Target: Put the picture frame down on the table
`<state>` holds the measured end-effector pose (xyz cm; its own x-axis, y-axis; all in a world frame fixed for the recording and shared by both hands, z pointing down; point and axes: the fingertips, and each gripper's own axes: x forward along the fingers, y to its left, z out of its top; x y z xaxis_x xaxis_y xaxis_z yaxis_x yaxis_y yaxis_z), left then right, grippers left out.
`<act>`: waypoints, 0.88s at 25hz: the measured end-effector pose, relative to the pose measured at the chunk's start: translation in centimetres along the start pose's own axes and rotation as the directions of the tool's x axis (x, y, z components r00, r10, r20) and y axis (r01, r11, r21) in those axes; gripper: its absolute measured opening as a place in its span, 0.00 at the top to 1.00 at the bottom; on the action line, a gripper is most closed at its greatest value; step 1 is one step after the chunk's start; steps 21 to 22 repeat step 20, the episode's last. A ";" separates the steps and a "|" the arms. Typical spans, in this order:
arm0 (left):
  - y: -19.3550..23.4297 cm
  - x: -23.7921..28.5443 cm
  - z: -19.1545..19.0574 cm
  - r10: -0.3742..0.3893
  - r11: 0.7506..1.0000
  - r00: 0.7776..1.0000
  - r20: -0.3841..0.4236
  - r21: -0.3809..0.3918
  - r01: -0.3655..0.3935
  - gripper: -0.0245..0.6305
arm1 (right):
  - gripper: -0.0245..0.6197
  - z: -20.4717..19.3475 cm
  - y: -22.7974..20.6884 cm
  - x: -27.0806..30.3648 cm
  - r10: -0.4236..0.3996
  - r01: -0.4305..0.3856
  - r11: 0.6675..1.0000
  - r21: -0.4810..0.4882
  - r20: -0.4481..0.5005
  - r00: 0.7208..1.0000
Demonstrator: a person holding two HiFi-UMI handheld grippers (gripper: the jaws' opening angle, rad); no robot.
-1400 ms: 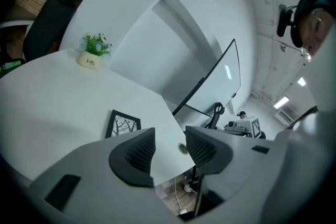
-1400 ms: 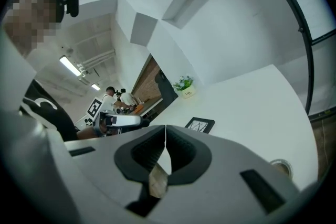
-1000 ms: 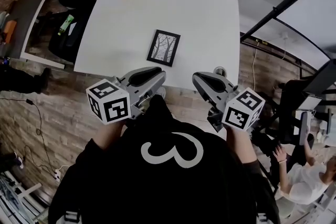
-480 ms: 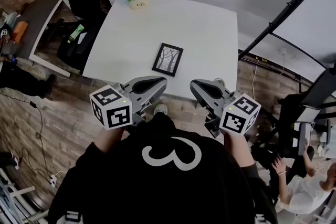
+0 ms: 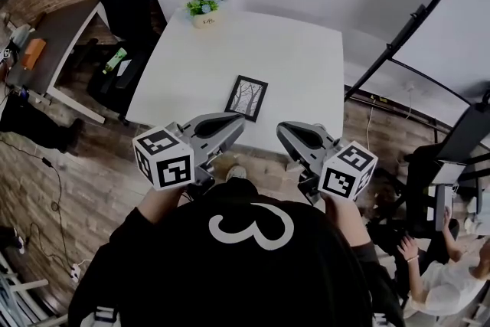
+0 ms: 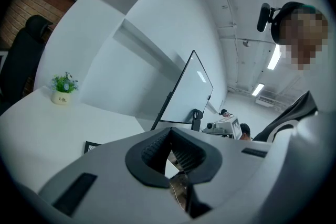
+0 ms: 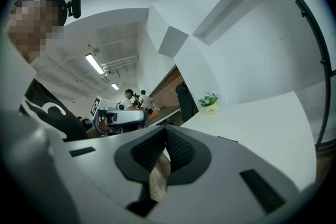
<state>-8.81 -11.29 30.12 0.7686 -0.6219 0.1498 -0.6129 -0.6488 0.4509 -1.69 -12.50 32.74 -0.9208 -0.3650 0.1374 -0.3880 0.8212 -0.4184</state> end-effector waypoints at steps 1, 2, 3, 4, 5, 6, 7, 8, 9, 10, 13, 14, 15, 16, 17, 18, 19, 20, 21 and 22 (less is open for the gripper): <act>-0.1 0.0 0.1 -0.002 1.000 1.000 -0.001 0.006 0.002 0.94 | 0.93 0.1 0.1 0.0 0.001 -0.001 1.000 -0.001 0.001 1.000; -0.2 -0.1 0.3 -0.006 1.000 1.000 -0.001 0.014 0.006 0.94 | 0.93 0.2 0.2 0.0 0.004 -0.004 1.000 -0.004 0.002 1.000; -0.4 -0.2 0.4 -0.011 1.000 1.000 -0.001 0.022 0.011 0.94 | 0.93 0.3 0.4 -0.1 0.010 -0.009 1.000 -0.008 0.003 1.000; -0.6 -0.2 0.6 -0.015 0.999 1.000 0.000 0.030 0.015 0.94 | 0.93 0.4 0.6 -0.1 0.016 -0.016 1.000 -0.013 0.003 1.000; -0.7 -0.3 0.7 -0.019 0.999 1.000 0.001 0.038 0.019 0.94 | 0.93 0.5 0.7 -0.1 0.020 -0.020 1.000 -0.018 0.002 1.000; -0.9 -0.3 0.9 -0.021 0.999 1.000 0.002 0.045 0.021 0.94 | 0.93 0.5 0.9 -0.2 0.021 -0.021 1.000 -0.022 0.001 1.000; -1.0 -0.4 1.0 -0.022 0.998 1.000 0.003 0.052 0.022 0.94 | 0.93 0.6 1.0 -0.3 0.019 -0.019 1.000 -0.025 0.002 1.000; -1.0 -0.4 1.1 -0.022 0.998 1.000 0.005 0.057 0.022 0.94 | 0.93 0.8 1.0 -0.5 0.018 -0.018 0.999 -0.027 0.004 1.000; -1.0 -0.4 1.3 -0.023 0.998 1.000 0.007 0.060 0.022 0.94 | 0.93 0.9 1.1 -0.6 0.017 -0.017 0.999 -0.030 0.008 1.000; -1.1 -0.4 1.3 -0.023 0.998 1.000 0.008 0.061 0.023 0.94 | 0.93 1.0 1.1 -0.7 0.016 -0.016 0.999 -0.032 0.012 1.000; -1.3 -0.2 1.3 -0.026 0.998 1.000 0.007 0.061 0.025 0.94 | 0.93 1.4 1.2 -1.0 0.013 -0.012 0.999 -0.041 0.021 1.000; -1.4 -0.1 1.3 -0.026 0.998 1.000 0.007 0.062 0.025 0.94 | 0.93 1.5 1.2 -1.1 0.012 -0.011 0.999 -0.044 0.023 1.000; -1.4 0.0 1.3 -0.026 0.998 1.000 0.007 0.063 0.025 0.94 | 0.93 1.5 1.2 -1.1 0.012 -0.011 0.999 -0.047 0.024 1.000; -1.5 0.1 1.2 -0.025 0.998 1.000 0.007 0.065 0.025 0.94 | 0.93 1.5 1.2 -1.2 0.013 -0.012 0.999 -0.049 0.025 1.000; -1.5 0.1 1.1 -0.026 0.998 1.000 0.007 0.066 0.025 0.94 | 0.93 1.5 1.2 -1.3 0.014 -0.013 0.999 -0.051 0.025 1.000; -1.6 0.1 1.1 -0.026 0.997 1.000 0.007 0.067 0.026 0.94 | 0.93 1.4 1.3 -1.4 0.016 -0.014 0.999 -0.052 0.025 1.000; -1.6 0.1 1.0 -0.027 0.997 1.000 0.008 0.067 0.027 0.94 | 0.93 1.3 1.3 -1.4 0.017 -0.016 0.998 -0.053 0.024 1.000; -1.6 0.1 0.9 -0.028 0.997 1.000 0.008 0.068 0.028 0.94 | 0.93 1.2 1.4 -1.5 0.018 -0.017 0.998 -0.054 0.024 1.000; -1.6 0.1 0.9 -0.028 0.997 1.000 0.008 0.068 0.028 0.94 | 0.93 1.2 1.4 -1.5 0.018 -0.017 0.998 -0.054 0.024 1.000; -1.6 0.1 0.9 -0.028 0.997 1.000 0.008 0.068 0.028 0.94 | 0.93 1.2 1.4 -1.5 0.018 -0.017 0.998 -0.054 0.024 1.000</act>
